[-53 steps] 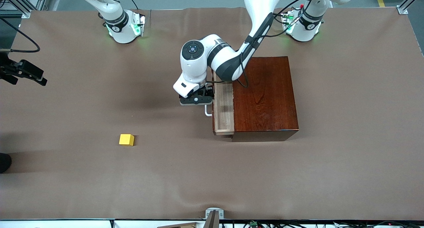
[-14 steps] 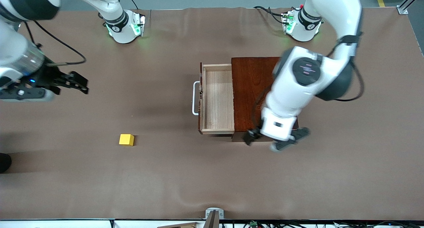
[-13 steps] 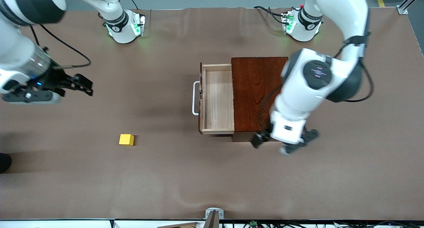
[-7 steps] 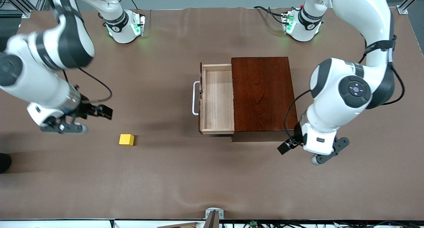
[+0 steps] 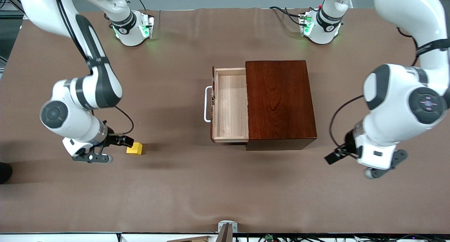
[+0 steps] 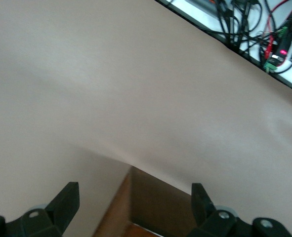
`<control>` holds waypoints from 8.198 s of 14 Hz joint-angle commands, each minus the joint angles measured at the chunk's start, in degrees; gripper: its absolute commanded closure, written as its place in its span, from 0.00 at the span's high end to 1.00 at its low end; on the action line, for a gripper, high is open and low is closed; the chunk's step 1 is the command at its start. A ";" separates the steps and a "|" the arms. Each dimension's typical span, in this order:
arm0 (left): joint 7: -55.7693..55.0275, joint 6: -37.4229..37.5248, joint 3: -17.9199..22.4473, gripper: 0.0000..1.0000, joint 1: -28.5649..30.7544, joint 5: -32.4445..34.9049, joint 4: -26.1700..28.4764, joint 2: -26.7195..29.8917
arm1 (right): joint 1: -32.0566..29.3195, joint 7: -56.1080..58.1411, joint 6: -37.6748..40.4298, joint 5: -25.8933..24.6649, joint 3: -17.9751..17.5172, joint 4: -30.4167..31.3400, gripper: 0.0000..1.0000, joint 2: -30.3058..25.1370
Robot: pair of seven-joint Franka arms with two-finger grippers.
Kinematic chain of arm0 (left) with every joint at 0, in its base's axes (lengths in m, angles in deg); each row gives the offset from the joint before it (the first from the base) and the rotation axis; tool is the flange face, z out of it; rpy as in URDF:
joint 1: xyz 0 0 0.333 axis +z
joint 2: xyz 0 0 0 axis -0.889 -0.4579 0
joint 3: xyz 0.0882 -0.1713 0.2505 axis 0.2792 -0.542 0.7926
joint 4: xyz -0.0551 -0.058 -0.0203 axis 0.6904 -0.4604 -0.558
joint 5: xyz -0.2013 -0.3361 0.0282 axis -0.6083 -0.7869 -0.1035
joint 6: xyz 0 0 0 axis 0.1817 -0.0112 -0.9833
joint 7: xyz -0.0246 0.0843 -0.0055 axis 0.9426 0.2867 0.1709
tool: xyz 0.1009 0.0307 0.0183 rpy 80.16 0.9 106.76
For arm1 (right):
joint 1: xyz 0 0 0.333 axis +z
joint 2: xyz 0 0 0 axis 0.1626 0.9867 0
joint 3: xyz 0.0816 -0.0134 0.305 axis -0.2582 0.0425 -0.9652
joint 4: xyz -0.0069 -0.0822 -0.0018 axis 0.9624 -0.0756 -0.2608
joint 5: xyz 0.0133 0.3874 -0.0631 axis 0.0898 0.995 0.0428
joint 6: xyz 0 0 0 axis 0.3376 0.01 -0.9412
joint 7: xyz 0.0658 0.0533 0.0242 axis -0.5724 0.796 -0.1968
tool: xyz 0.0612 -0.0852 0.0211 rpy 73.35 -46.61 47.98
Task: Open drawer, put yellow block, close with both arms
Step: 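Grasp the yellow cube with the right gripper, then lift and carry the yellow cube into the open drawer with the right gripper, then open the right gripper to drop the cube inside the drawer, then withdraw the right gripper while the left gripper moves over the box, then lower the left gripper against the front of the open drawer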
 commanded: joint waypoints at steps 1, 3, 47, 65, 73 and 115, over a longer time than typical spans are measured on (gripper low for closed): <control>6.80 3.65 -0.65 1.00 3.59 -0.08 2.12 3.52 | -0.64 -0.31 -1.67 -0.55 -0.48 -0.30 1.00 3.65; 11.02 6.20 -0.65 1.00 5.52 0.01 2.65 4.75 | -0.90 -0.40 -5.51 -0.55 -0.48 1.97 1.00 4.88; 35.04 9.55 -3.72 1.00 5.62 5.81 29.37 30.86 | 33.64 -41.97 6.25 0.24 -0.66 -27.72 0.00 10.86; 33.28 9.55 -3.72 1.00 5.18 5.19 29.37 29.81 | 33.29 -41.88 2.01 2.52 -0.75 -27.37 1.00 14.65; 27.49 9.55 -5.13 1.00 4.74 5.19 29.10 28.93 | 26.71 -39.61 19.04 4.10 -0.83 -28.07 1.00 1.92; -92.81 -8.98 -14.88 1.00 -31.03 9.32 4.24 -4.64 | -11.54 12.17 37.18 -2.58 -0.22 -6.72 1.00 -31.06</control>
